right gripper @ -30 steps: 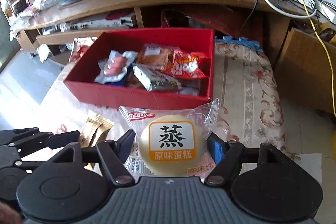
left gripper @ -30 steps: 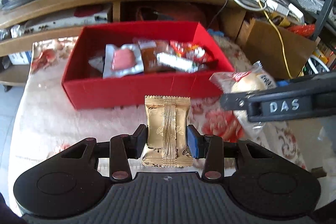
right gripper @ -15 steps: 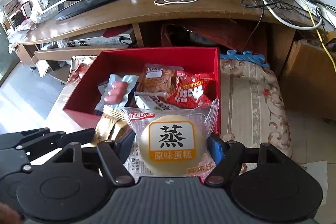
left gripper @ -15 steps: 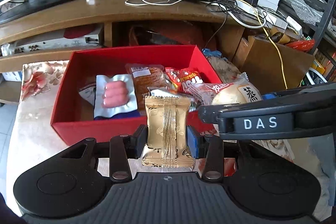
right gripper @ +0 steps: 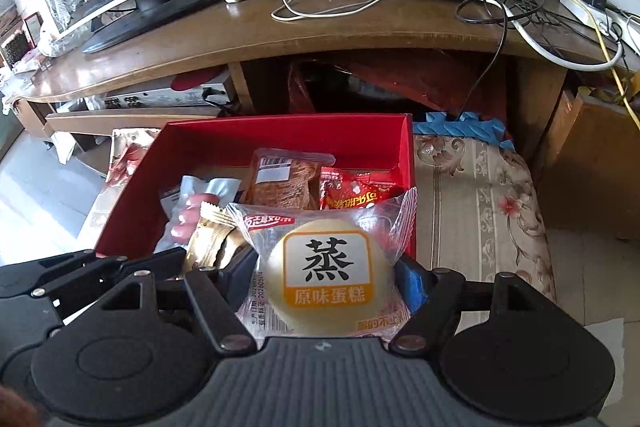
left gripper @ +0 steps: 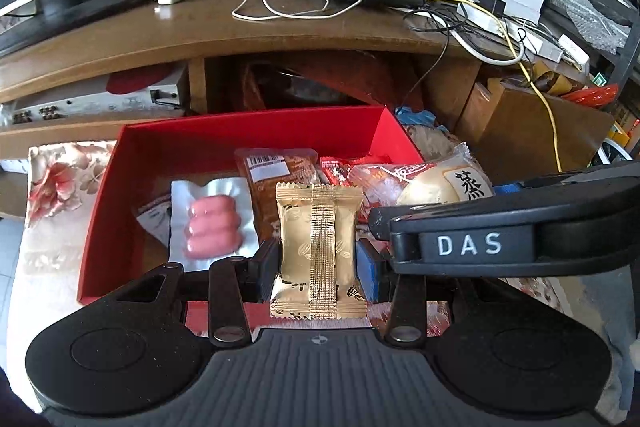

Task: Organize snacks
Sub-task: 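Carry the gold pastry in the left gripper while the right gripper carries the cake bag, then release the gold pastry from the left gripper while the right gripper releases the cake bag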

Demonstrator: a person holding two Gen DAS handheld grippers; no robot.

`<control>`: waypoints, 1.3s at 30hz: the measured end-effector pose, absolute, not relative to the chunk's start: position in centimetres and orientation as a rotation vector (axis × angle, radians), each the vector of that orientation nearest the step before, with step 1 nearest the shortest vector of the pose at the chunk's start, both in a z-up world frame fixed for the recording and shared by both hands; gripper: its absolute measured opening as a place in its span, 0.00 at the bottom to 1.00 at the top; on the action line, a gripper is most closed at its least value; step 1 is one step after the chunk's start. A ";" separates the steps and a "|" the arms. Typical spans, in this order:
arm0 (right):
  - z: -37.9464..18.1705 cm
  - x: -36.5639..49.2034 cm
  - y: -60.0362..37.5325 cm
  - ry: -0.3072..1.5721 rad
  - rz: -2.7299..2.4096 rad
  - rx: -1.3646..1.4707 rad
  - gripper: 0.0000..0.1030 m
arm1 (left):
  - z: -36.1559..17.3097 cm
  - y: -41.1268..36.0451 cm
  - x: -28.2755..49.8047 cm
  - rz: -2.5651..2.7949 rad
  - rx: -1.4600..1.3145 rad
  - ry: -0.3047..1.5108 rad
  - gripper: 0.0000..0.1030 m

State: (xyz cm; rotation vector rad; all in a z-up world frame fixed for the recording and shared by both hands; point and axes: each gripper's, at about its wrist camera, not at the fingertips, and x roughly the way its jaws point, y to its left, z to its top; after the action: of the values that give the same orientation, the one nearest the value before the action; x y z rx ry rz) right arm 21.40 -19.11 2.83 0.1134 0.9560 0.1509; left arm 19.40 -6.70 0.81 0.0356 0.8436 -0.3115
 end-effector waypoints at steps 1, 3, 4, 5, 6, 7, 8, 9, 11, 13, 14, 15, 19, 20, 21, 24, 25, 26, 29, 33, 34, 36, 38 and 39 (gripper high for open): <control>2.7 21.7 -19.1 0.959 0.148 0.112 0.69 | 0.7 -6.7 19.6 -0.311 0.036 0.844 0.48; 2.4 22.3 -19.3 0.965 0.143 0.113 0.69 | 0.5 -6.9 20.2 -0.309 0.038 0.846 0.48; 2.2 22.5 -19.3 0.967 0.142 0.114 0.69 | 0.4 -6.9 20.4 -0.308 0.038 0.847 0.48; 2.1 22.8 -19.3 0.969 0.140 0.113 0.69 | 0.3 -6.9 20.7 -0.305 0.039 0.849 0.48; 2.0 23.0 -19.3 0.971 0.138 0.111 0.69 | 0.2 -6.9 20.9 -0.302 0.038 0.849 0.48; 1.9 23.2 -19.4 0.972 0.134 0.109 0.69 | 0.1 -6.9 21.1 -0.299 0.038 0.850 0.48; 1.8 23.5 -19.4 0.972 0.132 0.108 0.69 | 0.0 -6.9 21.4 -0.296 0.039 0.850 0.48; 1.8 23.7 -19.4 0.972 0.130 0.108 0.69 | -0.1 -6.9 21.6 -0.294 0.042 0.851 0.48; 1.6 24.1 -19.3 0.975 0.128 0.107 0.69 | -0.3 -7.0 21.9 -0.290 0.049 0.851 0.48; 1.3 24.5 -19.3 0.978 0.124 0.103 0.69 | -0.6 -7.0 22.3 -0.284 0.057 0.854 0.48; 1.2 24.7 -19.3 0.981 0.122 0.102 0.69 | -0.8 -7.0 22.5 -0.281 0.057 0.856 0.48; 1.0 24.9 -19.2 0.981 0.119 0.100 0.69 | -0.9 -7.0 22.6 -0.279 0.058 0.858 0.48; 0.5 25.5 -19.2 0.984 0.111 0.099 0.69 | -1.5 -7.1 23.4 -0.266 0.061 0.864 0.50; 0.4 25.6 -19.2 0.984 0.110 0.099 0.70 | -1.5 -7.1 23.5 -0.264 0.062 0.865 0.52; 0.4 25.6 -19.2 0.984 0.110 0.101 0.70 | -1.6 -7.0 23.6 -0.260 0.062 0.866 0.56; 0.1 25.9 -19.2 0.989 0.115 0.112 0.72 | -1.6 -6.8 23.7 -0.240 0.064 0.866 0.74; 0.0 25.9 -19.2 0.990 0.116 0.116 0.73 | -1.6 -6.8 23.7 -0.236 0.065 0.865 0.76; 0.0 26.0 -19.2 0.992 0.118 0.121 0.73 | -1.5 -6.8 23.6 -0.232 0.067 0.865 0.79; 0.2 25.8 -19.3 0.989 0.122 0.127 0.75 | -1.1 -6.8 23.4 -0.215 0.088 0.854 0.85; 0.9 25.2 -19.5 0.972 0.117 0.135 0.79 | -0.3 -6.6 22.7 -0.205 0.087 0.835 0.92; 1.1 25.0 -19.6 0.961 0.108 0.131 0.80 | -0.2 -6.6 22.7 -0.201 0.089 0.832 0.92; 1.5 24.7 -19.6 0.946 0.095 0.116 0.80 | 0.0 -6.5 22.4 -0.190 0.095 0.827 0.92; 1.7 24.5 -19.7 0.939 0.092 0.117 0.80 | 0.2 -6.5 22.1 -0.178 0.103 0.820 0.92; 1.9 24.3 -19.8 0.936 0.092 0.119 0.80 | 0.4 -6.4 22.0 -0.176 0.102 0.816 0.93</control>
State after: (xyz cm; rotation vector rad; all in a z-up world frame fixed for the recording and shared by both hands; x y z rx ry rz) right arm 24.29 -19.75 1.86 0.1192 0.9360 0.0923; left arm 21.98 -6.38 0.38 0.1016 0.8161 -0.1757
